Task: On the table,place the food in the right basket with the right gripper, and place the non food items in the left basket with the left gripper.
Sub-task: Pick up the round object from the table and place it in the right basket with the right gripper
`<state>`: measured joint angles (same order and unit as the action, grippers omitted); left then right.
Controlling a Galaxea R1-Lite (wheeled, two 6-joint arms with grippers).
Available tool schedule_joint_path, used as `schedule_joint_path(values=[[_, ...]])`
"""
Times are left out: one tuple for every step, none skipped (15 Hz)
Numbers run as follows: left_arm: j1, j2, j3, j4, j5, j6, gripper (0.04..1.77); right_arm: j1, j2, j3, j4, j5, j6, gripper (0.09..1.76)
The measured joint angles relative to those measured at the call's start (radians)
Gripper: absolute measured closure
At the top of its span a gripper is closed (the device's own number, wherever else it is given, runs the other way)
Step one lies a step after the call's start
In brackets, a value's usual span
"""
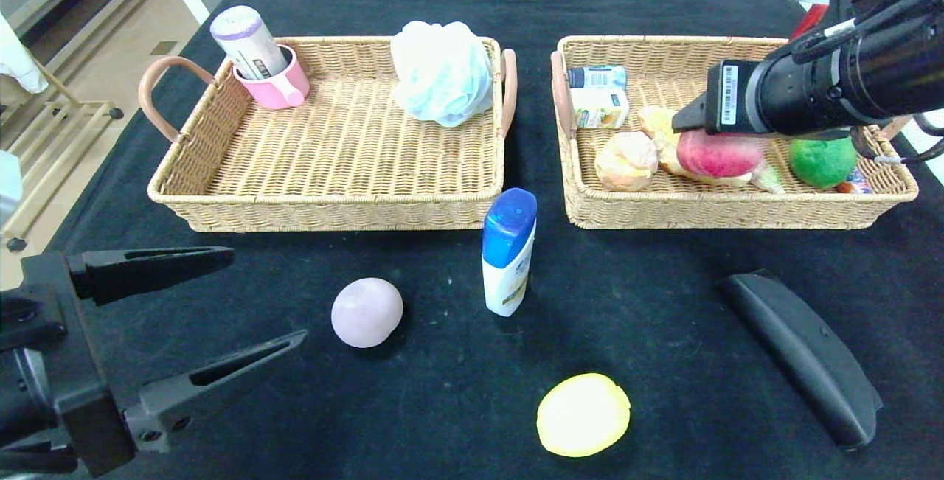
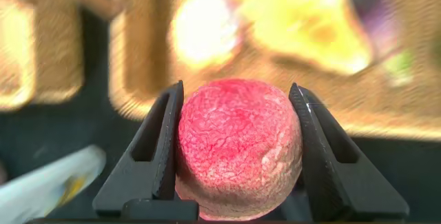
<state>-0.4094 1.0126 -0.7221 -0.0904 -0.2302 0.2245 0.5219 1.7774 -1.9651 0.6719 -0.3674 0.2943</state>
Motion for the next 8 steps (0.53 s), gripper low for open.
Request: schedule_joint_path(values=[[0.000, -0.001, 0.000, 0.000, 0.000, 0.000, 0.09, -0.031, 0.003, 0.000, -0.029, 0.000, -0.011, 0.80], [0.000, -0.002, 0.000, 0.000, 0.000, 0.001, 0.09, -0.062, 0.008, 0.000, -0.058, 0.001, -0.020, 0.80], [0.000, -0.003, 0.000, -0.003, 0.001, 0.001, 0.09, -0.095, 0.016, 0.000, -0.084, 0.001, -0.031, 0.80], [0.000, -0.005, -0.001, -0.013, 0.001, 0.001, 0.09, -0.126, 0.024, 0.000, -0.122, 0.001, -0.037, 0.80], [0.000, -0.005, 0.000, -0.018, 0.001, 0.004, 0.09, -0.149, 0.030, 0.000, -0.148, 0.002, -0.044, 0.80], [0.000, -0.006, 0.001, -0.019, 0.001, 0.004, 0.09, -0.173, 0.039, 0.002, -0.165, 0.001, -0.054, 0.80], [0.000, -0.007, 0.001, -0.019, 0.001, 0.004, 0.09, -0.195, 0.046, 0.002, -0.189, 0.001, -0.060, 0.80], [0.000, -0.007, 0.003, -0.019, 0.001, 0.004, 0.09, -0.215, 0.054, 0.003, -0.216, 0.002, -0.061, 0.80]])
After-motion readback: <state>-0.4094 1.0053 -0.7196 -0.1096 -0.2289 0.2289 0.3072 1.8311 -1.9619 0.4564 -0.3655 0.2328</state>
